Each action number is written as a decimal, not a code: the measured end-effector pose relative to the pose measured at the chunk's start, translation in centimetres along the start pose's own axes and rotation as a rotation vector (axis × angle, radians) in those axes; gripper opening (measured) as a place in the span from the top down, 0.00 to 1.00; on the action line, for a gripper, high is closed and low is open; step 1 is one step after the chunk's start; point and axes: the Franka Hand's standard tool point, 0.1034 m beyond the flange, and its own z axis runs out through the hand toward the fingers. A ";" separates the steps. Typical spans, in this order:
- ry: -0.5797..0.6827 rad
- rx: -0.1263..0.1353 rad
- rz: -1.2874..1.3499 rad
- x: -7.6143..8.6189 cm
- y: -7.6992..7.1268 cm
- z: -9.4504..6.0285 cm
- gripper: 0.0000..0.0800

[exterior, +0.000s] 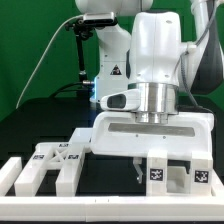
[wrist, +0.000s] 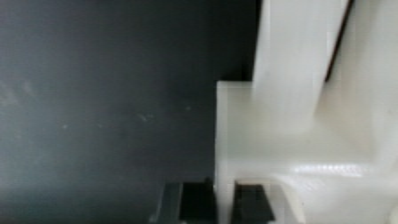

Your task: Assemble chair

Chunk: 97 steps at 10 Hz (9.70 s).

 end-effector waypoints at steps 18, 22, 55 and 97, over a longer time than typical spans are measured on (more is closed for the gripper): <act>-1.379 -0.008 -0.018 -4.6 8.5 -6.3 0.96; -1.436 -0.035 0.028 -7.1 8.7 -4.9 0.96; -0.811 0.053 -0.036 5.3 10.3 -6.3 0.19; -0.418 0.092 -0.116 -3.6 15.0 -2.2 1.00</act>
Offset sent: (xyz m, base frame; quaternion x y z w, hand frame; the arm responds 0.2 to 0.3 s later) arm -0.0286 -0.0564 0.0571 0.0036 -0.1088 -0.0496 0.9928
